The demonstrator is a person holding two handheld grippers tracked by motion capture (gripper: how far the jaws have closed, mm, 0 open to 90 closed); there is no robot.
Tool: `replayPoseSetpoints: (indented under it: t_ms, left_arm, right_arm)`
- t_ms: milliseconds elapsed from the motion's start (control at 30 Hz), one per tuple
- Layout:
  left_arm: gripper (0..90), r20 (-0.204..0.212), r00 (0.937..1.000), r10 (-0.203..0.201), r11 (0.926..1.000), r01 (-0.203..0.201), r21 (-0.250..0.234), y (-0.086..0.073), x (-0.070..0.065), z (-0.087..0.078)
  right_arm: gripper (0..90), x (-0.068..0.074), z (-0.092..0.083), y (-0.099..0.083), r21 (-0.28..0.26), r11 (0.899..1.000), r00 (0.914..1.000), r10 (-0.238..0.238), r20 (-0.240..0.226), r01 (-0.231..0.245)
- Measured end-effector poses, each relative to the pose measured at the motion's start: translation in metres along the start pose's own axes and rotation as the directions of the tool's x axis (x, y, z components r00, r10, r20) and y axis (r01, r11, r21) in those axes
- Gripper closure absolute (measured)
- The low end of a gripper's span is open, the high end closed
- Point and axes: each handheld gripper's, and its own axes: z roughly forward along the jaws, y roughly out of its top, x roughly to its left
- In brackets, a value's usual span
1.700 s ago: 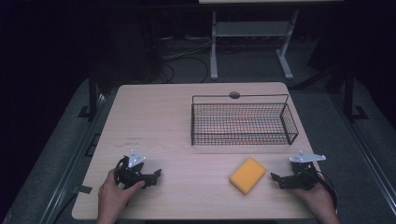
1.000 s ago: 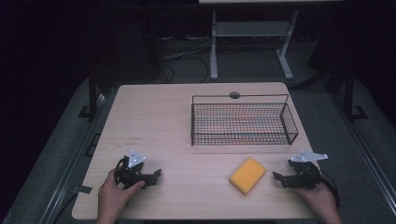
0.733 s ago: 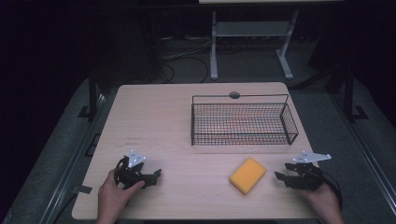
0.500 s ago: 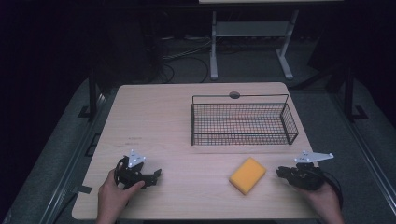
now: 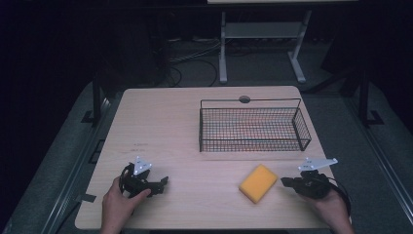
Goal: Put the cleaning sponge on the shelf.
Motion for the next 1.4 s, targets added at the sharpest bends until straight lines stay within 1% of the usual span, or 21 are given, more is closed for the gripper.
replayPoseSetpoints:
  t_ms: [167, 367, 767, 833, 1000, 1333, 1400]
  left_arm:
    - [13.0, -0.001, 1.0, -0.001, 1.0, 0.001, 0.0, 0.0, 0.0, 0.0]
    - [13.0, 0.0, 1.0, -0.001, 1.0, 0.001, 0.0, 0.0, 0.0, 0.0]
    - [13.0, 0.0, 1.0, 0.0, 1.0, 0.0, 0.001, 0.0, 0.0, 0.0]
    - [13.0, 0.0, 1.0, -0.001, 1.0, 0.001, 0.0, 0.0, 0.0, 0.0]
    - [13.0, 0.0, 1.0, 0.0, 1.0, 0.0, 0.0, 0.0, 0.0, 0.0]
    - [13.0, 0.0, 1.0, 0.0, 1.0, 0.0, 0.0, 0.0, 0.0, 0.0]
    - [13.0, 0.0, 1.0, 0.0, 1.0, 0.0, 0.0, 0.0, 0.0, 0.0]
  right_arm:
    - [89.5, 0.002, 0.003, 0.003, 0.005, 1.0, 0.9999, -0.011, -0.004, 0.011]
    - [89.5, 0.003, 0.007, 0.006, 0.016, 1.0, 0.9999, -0.012, -0.007, 0.012]
    - [89.6, -0.002, 0.017, 0.02, 0.019, 0.999, 0.9996, -0.029, -0.004, 0.029]
    - [89.6, -0.002, 0.018, 0.021, 0.02, 0.999, 0.9997, -0.025, -0.006, 0.025]
    - [89.6, -0.002, 0.021, 0.025, 0.025, 0.999, 0.9993, -0.036, -0.005, 0.036]
    - [89.7, -0.002, 0.028, 0.033, 0.03, 0.999, 0.9992, -0.041, 0.0, 0.041]
    - [89.7, -0.002, 0.03, 0.035, 0.028, 0.998, 0.9988, -0.049, 0.002, 0.049]
